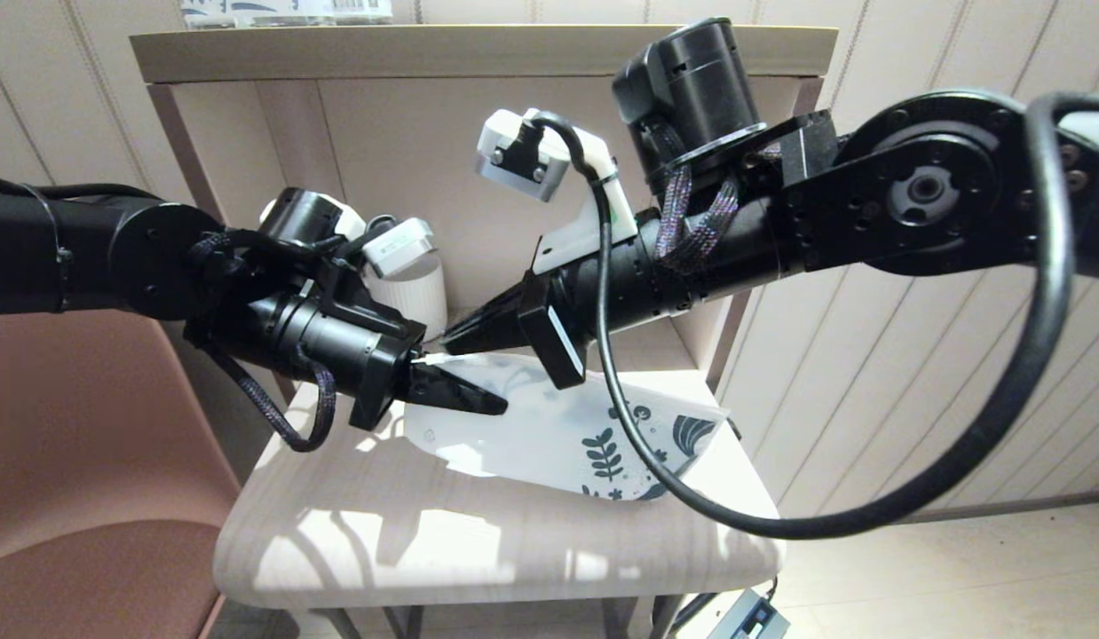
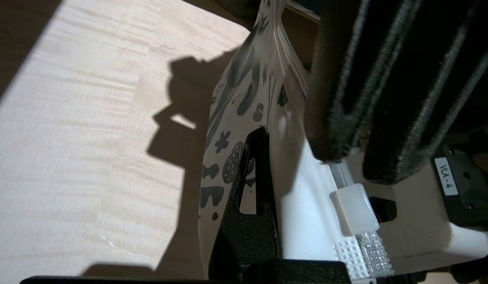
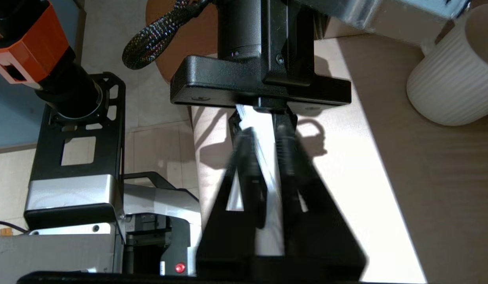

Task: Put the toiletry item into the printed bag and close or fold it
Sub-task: Close the strorage bag and place it on the desk

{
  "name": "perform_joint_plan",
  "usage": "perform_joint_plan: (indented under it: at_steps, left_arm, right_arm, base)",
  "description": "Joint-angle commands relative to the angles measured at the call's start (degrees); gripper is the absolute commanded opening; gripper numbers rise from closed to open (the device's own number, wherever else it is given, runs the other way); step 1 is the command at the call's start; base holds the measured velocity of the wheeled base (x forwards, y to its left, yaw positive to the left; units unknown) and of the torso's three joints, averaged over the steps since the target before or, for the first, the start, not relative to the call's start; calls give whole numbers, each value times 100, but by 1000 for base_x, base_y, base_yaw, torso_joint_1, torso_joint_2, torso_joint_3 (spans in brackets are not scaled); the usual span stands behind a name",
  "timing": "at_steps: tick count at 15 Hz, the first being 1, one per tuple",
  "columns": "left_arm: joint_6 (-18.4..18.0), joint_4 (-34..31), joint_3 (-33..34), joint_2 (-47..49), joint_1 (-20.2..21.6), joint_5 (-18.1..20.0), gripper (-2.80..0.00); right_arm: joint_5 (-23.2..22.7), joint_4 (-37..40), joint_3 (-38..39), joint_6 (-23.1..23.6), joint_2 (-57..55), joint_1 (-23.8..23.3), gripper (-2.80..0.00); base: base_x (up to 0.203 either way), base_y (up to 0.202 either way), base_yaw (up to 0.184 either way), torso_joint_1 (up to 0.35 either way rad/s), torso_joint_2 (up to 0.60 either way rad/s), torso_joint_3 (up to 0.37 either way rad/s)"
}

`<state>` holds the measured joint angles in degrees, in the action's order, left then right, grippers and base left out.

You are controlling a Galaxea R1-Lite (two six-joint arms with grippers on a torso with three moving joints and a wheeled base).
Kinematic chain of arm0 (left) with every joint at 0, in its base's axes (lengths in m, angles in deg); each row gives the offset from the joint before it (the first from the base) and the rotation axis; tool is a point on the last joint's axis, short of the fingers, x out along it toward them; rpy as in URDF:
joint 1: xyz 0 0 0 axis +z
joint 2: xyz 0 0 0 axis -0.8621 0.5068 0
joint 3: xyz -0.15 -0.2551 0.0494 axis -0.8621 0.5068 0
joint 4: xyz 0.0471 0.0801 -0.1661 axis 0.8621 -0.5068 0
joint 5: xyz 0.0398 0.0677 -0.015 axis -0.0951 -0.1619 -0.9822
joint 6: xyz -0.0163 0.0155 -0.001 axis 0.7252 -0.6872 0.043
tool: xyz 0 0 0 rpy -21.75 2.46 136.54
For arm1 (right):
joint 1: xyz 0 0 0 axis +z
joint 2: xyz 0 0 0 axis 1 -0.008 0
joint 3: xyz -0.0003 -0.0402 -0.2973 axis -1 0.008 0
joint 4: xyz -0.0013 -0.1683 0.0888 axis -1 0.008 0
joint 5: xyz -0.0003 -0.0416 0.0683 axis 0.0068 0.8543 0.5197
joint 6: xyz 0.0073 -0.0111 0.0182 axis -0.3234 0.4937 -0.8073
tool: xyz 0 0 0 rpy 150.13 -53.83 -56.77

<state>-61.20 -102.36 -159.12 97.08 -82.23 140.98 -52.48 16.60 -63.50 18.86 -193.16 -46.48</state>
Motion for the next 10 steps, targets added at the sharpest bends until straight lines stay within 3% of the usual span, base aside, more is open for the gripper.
perform_joint_plan:
  at_steps: [1,3,4,5,10]
  left_arm:
    - [-18,-15,-11,5,0,29,-280]
    - [-18,-15,-2,-3,0,29,-280]
    - [-26,-15,-2,-3,0,29,-280]
    - [-26,-7,7,-9,0,29,-280]
    - [-35,-7,16,-3,0,29,-280]
  right_arm:
    - [7,6,19,12,38,10,0]
    - [7,32,-45,12,38,19,0]
    - [7,32,-26,12,40,19,-39]
    - [7,32,-6,12,59,19,-280]
    - [7,32,-36,12,82,19,-280]
  base:
    - [0,0,0,0,0,0]
    - [0,0,0,0,0,0]
    - [0,0,0,0,0,0]
    - [0,0,0,0,0,0]
    - [0,0,0,0,0,0]
